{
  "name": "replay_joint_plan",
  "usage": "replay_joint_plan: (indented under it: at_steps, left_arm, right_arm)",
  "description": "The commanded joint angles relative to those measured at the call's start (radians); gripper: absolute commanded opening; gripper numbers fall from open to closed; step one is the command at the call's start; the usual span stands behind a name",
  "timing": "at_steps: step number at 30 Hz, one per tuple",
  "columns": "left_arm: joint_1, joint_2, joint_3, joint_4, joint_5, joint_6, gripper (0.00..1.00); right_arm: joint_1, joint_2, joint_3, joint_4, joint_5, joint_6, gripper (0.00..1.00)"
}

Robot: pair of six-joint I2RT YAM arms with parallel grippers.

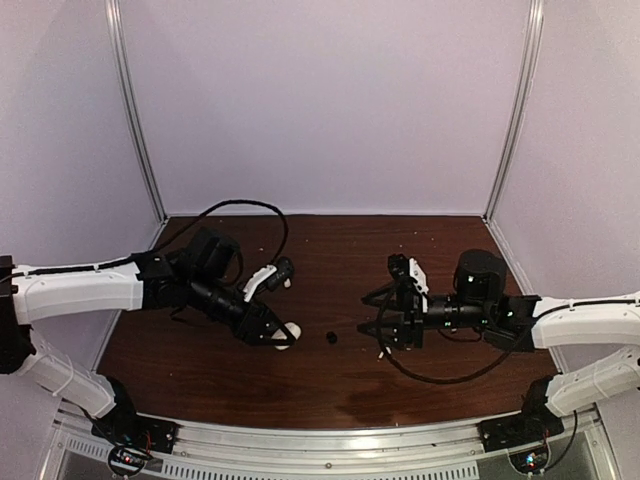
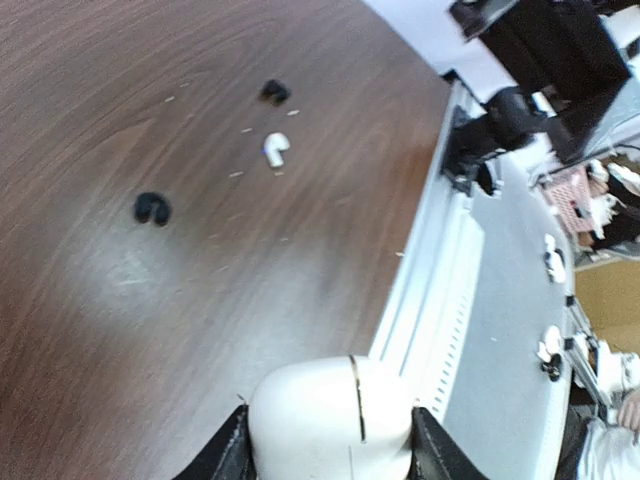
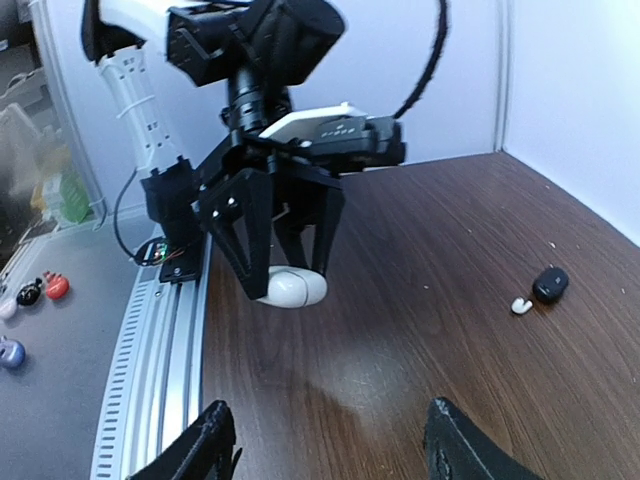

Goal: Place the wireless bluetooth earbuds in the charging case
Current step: Pick up the charging case from the center of the board, then pass from the left arm to the right

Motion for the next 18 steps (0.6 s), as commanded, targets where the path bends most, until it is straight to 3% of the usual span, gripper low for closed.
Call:
replay_joint_plan:
  at_steps: [1,9,18]
  left_arm:
    - [-0.038,0.033,0.075,0.044,0.307,0.106,0.28]
    - [-0.154,0.120,0.118,0.096,0.551,0.153,0.30]
    - [-0.188,0.161,0.164,0.096,0.671,0.180,0.30]
  right_arm:
    - [0.092,-0.039,0.019,-0.045,0.025,-0.133,0.65]
    - [0.304,-0.016,0.159,-0.234,0.100,-0.336,0.64]
    - [0.456,0.021,0.222,-0.307,0.182,-0.438,0.64]
